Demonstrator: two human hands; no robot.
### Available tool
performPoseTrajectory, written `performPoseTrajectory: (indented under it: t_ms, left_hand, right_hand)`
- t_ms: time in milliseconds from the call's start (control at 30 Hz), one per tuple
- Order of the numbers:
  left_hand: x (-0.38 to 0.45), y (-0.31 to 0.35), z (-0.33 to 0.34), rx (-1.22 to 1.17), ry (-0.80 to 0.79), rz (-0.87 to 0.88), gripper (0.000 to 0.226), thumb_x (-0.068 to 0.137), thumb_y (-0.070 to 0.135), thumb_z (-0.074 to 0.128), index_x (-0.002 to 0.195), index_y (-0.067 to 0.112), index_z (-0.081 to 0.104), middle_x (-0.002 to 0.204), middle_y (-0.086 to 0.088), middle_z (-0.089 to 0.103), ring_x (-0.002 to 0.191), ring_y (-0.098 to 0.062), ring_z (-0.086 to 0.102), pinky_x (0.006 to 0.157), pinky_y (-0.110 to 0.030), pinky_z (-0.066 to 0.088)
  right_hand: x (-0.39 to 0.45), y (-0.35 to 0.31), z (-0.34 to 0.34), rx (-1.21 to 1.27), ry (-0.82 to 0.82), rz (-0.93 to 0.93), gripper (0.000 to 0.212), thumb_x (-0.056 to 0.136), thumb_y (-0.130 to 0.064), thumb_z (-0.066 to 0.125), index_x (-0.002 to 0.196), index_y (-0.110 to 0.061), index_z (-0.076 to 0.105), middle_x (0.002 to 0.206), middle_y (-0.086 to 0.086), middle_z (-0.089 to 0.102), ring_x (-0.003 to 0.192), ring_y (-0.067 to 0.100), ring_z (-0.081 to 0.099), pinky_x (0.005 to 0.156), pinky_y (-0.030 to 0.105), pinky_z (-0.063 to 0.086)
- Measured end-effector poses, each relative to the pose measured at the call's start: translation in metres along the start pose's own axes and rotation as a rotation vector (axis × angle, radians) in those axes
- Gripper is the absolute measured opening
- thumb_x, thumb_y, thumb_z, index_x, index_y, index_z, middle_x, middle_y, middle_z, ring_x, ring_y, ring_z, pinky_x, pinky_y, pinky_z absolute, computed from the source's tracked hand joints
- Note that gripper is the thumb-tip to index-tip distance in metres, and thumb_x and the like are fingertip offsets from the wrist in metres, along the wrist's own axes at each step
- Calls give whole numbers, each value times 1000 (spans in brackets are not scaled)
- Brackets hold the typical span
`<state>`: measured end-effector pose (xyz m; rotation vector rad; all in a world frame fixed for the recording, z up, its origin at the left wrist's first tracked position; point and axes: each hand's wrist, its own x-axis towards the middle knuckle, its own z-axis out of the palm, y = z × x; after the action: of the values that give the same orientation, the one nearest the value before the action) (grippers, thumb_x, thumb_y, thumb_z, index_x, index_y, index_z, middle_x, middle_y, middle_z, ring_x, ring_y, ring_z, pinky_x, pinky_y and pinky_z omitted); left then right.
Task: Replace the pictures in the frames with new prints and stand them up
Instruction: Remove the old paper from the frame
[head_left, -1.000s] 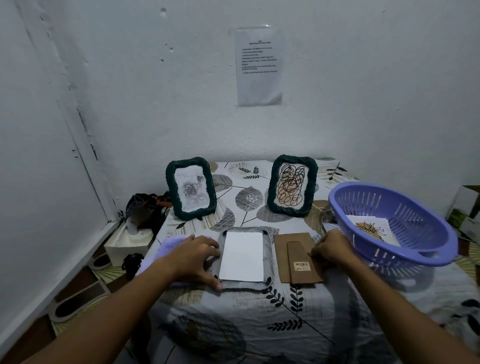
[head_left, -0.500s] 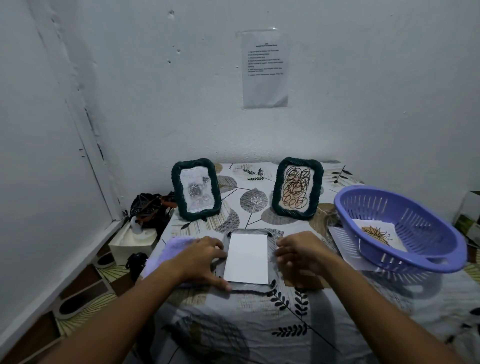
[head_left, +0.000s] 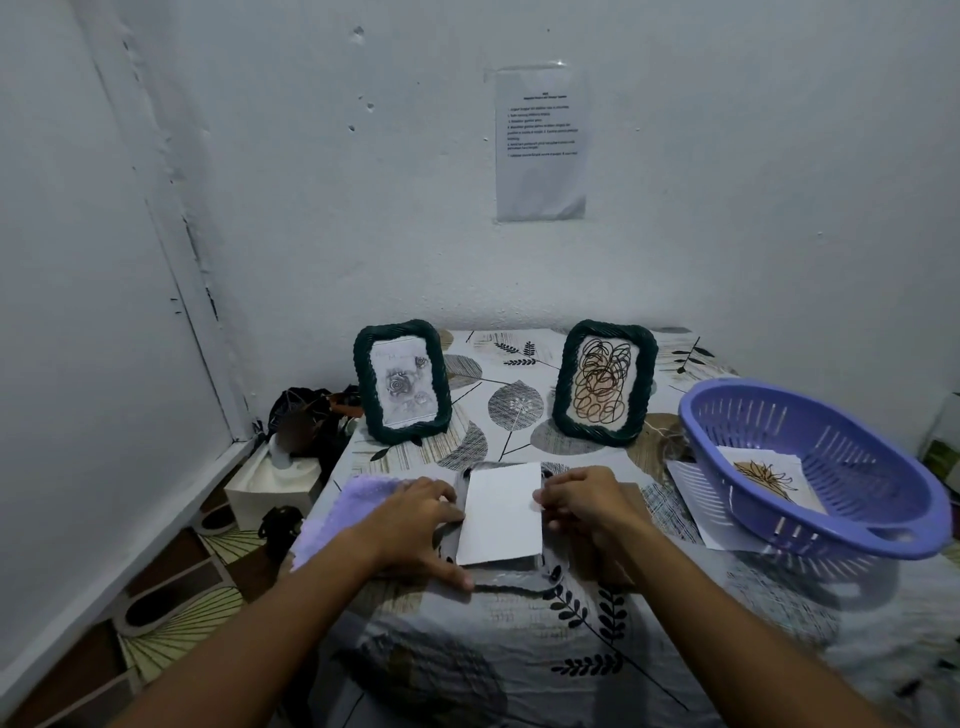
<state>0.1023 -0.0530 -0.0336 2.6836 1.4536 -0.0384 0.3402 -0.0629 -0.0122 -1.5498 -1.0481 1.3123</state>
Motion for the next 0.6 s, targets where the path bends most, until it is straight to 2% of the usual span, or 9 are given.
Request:
performPoseTrajectory:
  t_ms: [100,167,267,400,500,600]
  left_hand:
    - [0,0,1,8,5,-5,117,45,98,37,134,24,54,140,1,41,128,-17,34,110,-34,29]
    - [-1,0,1,11,8,-1,116,46,98,36,133,23,54,140,1,42,128,-17,34,110,-34,29]
    - [-1,0,1,9,7,6,117,45,98,34,131,22,56,138,1,43,126,-17,35,108,-33,29]
    - [-1,0,1,1,21,17,117,44,99,34,130,23,56,135,3,44,124,-16,36,106,-32,31]
    - [-2,1,-1,6,7,20,115,46,96,36,132,22,55,136,2,44,124,-15,35,105,-31,29]
    - [-2,2,-2,3,9,23,114,46,97,35,130,23,57,134,2,44,122,-15,36,104,-30,32]
  right_hand:
    - [3,2,8,-27,11,-1,24,72,12,73,93,8,61,93,25,67,64,26,62,46,26,50]
    - [5,2,10,-34,27,2,30,70,15,73,94,6,59,92,26,66,59,26,61,45,27,50]
    - [7,2,10,-63,40,-1,28,70,17,71,93,6,60,89,23,66,63,28,63,48,29,52]
    - [13,4,7,-189,94,-29,14,70,11,75,78,3,67,83,17,69,70,29,66,60,36,57]
    - [19,6,4,-272,120,-40,12,70,3,78,78,0,69,81,16,69,71,25,63,64,36,55]
    - [22,8,3,-382,137,-68,8,72,-4,77,76,-6,70,83,13,70,81,27,65,69,35,53]
